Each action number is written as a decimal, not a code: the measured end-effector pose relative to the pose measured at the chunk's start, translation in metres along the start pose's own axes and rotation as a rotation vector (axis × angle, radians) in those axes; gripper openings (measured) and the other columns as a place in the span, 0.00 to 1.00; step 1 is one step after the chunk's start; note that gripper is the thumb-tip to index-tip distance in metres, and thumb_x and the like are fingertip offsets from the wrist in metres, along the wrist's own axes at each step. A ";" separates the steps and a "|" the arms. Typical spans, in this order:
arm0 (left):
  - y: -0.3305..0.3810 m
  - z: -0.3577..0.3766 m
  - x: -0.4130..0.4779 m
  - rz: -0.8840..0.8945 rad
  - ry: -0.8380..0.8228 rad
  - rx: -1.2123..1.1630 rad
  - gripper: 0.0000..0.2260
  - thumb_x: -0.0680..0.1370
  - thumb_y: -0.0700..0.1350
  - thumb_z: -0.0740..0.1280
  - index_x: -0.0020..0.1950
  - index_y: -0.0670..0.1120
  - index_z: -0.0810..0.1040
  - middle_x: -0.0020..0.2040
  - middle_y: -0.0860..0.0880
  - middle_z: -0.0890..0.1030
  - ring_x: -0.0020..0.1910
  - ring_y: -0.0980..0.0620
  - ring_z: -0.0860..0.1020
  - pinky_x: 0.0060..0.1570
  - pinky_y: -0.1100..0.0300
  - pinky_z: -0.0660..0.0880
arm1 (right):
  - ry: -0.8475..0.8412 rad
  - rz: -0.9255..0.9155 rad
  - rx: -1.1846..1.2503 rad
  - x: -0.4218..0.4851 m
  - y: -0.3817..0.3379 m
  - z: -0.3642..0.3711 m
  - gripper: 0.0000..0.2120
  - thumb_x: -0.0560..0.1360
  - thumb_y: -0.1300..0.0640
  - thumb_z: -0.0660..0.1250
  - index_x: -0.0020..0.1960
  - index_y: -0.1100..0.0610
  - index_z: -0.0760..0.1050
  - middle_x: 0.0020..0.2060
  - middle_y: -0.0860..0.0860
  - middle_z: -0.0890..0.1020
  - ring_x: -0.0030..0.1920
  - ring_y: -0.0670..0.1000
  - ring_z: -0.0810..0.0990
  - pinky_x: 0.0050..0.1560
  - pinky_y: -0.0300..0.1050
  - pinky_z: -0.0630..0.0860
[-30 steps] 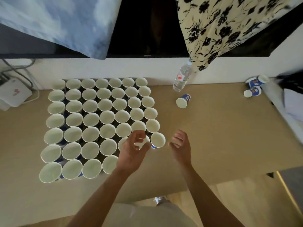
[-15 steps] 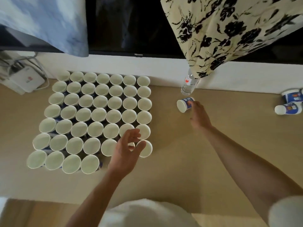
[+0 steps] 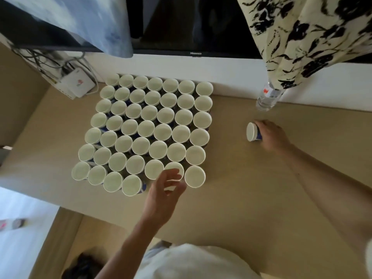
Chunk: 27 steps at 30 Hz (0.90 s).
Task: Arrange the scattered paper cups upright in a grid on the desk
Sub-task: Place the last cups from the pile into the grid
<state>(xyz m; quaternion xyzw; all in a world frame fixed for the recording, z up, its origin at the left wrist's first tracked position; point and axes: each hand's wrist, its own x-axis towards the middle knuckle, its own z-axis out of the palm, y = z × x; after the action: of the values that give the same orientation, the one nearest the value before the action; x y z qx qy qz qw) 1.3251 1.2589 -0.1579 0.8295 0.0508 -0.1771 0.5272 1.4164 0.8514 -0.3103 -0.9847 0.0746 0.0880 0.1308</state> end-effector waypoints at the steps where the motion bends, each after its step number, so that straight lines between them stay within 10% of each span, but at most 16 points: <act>1: -0.001 0.000 0.000 -0.003 -0.001 -0.006 0.15 0.68 0.54 0.72 0.54 0.56 0.78 0.50 0.56 0.85 0.48 0.61 0.83 0.44 0.67 0.77 | 0.014 0.019 0.002 -0.006 -0.003 0.003 0.34 0.66 0.66 0.75 0.71 0.58 0.69 0.63 0.59 0.76 0.62 0.64 0.76 0.59 0.58 0.75; 17: -0.017 -0.064 0.015 0.086 -0.062 -0.146 0.17 0.69 0.50 0.71 0.56 0.48 0.79 0.50 0.50 0.84 0.47 0.55 0.84 0.43 0.69 0.75 | 0.479 0.262 0.754 -0.188 -0.159 0.014 0.30 0.59 0.47 0.78 0.59 0.51 0.76 0.51 0.41 0.71 0.54 0.50 0.75 0.56 0.55 0.77; 23: -0.033 -0.102 0.017 0.109 -0.055 -0.129 0.17 0.68 0.56 0.71 0.55 0.54 0.80 0.49 0.56 0.84 0.42 0.58 0.81 0.39 0.60 0.75 | 0.409 0.193 1.106 -0.218 -0.277 0.000 0.28 0.64 0.58 0.80 0.60 0.46 0.74 0.54 0.49 0.78 0.49 0.52 0.80 0.51 0.35 0.74; 27: -0.046 -0.128 0.017 0.133 -0.044 -0.098 0.12 0.72 0.50 0.72 0.54 0.54 0.79 0.50 0.55 0.84 0.47 0.59 0.82 0.43 0.64 0.77 | 0.186 0.159 1.160 -0.224 -0.338 0.019 0.30 0.64 0.58 0.81 0.63 0.49 0.73 0.52 0.46 0.82 0.49 0.50 0.81 0.53 0.43 0.77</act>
<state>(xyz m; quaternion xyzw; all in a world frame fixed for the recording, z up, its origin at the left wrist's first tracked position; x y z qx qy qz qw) 1.3589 1.3917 -0.1542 0.8001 -0.0075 -0.1572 0.5788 1.2530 1.2071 -0.2030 -0.7474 0.1953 -0.0444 0.6335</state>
